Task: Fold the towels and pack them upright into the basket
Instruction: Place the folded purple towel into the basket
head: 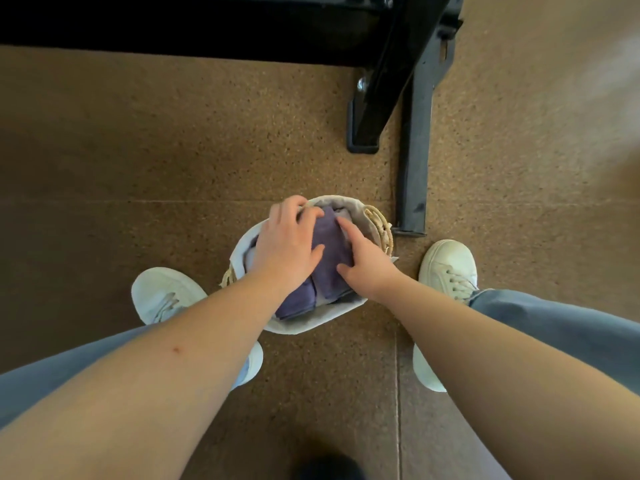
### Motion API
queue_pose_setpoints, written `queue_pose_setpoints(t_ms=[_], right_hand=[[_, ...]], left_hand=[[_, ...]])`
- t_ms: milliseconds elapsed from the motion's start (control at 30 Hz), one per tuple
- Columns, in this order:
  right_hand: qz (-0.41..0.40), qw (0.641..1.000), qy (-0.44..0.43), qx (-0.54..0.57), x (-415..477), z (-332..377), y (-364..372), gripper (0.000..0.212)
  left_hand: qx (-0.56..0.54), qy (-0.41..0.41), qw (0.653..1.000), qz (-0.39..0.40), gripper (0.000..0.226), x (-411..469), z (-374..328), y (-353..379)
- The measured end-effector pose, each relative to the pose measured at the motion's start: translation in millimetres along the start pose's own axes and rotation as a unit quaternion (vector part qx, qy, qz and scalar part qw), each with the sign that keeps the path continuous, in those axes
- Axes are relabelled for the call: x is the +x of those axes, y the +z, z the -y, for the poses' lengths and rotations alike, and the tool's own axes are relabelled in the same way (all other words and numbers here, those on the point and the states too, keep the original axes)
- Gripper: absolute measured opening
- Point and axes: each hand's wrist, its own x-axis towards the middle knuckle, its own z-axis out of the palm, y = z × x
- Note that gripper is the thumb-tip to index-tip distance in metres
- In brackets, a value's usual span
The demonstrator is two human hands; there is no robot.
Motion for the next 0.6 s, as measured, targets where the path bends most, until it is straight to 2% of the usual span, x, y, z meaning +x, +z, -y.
queue_pose_setpoints(t_ms=[67, 133, 200, 267, 367, 600], right_hand=[[-0.055, 0.997, -0.011, -0.057, 0.0, -1.0, 5.5, 0.083], [-0.1, 0.981, -0.055, -0.155, -6.0, -1.6, 10.2, 0.078], [-0.102, 0.95, -0.128, -0.265, -13.8, -5.8, 14.4, 0.076], [-0.074, 0.928, -0.159, -0.33, -15.7, -13.0, 16.2, 0.081], [-0.052, 0.921, -0.138, -0.361, -8.4, -17.8, 16.5, 0.089], [-0.068, 0.898, -0.12, -0.417, 7.9, -13.2, 27.7, 0.071]], left_hand=[[0.08, 0.054, 0.994, 0.049, 0.069, -5.6, 3.4, 7.5], [0.131, 0.07, 0.985, 0.09, 0.081, -10.1, 6.5, 14.8], [0.152, 0.068, 0.981, 0.1, 0.086, -14.0, 8.9, 18.9], [0.159, 0.065, 0.979, 0.105, 0.087, -15.3, 11.9, 21.3], [0.159, 0.066, 0.978, 0.114, 0.089, -11.9, 18.0, 25.6], [0.162, 0.044, 0.978, 0.128, 0.089, 0.4, 25.1, 40.1]])
